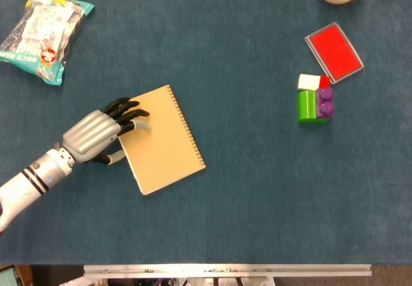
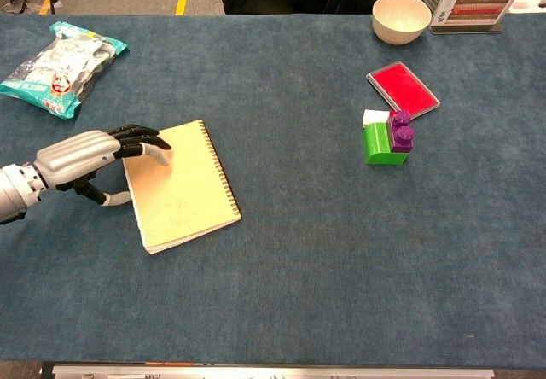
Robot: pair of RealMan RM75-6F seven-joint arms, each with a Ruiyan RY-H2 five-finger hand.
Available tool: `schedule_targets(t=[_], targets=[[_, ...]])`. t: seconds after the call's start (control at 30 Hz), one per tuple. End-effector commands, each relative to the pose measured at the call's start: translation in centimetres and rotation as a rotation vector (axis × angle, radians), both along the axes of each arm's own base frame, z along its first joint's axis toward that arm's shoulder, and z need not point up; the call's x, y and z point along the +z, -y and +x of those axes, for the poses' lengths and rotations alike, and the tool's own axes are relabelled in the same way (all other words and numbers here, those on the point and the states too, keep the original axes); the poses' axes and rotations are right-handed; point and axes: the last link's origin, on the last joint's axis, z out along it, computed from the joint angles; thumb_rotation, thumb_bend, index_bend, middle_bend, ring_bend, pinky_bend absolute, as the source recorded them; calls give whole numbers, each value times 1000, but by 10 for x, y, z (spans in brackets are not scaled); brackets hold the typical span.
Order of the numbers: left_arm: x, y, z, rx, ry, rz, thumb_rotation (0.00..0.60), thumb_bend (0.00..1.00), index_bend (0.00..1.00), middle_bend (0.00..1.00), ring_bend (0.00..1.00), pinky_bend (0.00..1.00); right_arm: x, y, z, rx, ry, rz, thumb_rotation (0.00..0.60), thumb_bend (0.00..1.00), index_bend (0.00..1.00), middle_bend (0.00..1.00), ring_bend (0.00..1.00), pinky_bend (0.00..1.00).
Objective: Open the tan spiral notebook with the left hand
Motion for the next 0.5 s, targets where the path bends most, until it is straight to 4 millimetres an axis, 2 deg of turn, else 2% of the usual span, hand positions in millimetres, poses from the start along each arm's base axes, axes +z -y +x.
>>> schedule_targets(t=[0.03, 0.23, 0.5], targets=[[0, -2, 8, -11, 23, -5, 600, 291, 249, 135, 32, 0, 0, 0, 0, 0, 1, -1, 600, 533, 381, 369, 277, 367], [-3, -4, 27, -10, 88, -14, 600, 297, 278, 147, 32, 0, 1, -1, -3, -5, 2, -5, 600, 533, 382, 369, 277, 367], [-5, -6, 52, -5, 148, -33, 600, 389, 422, 164, 31, 0, 3, 0, -5, -5, 4, -14, 600, 533, 381, 369, 277, 367]])
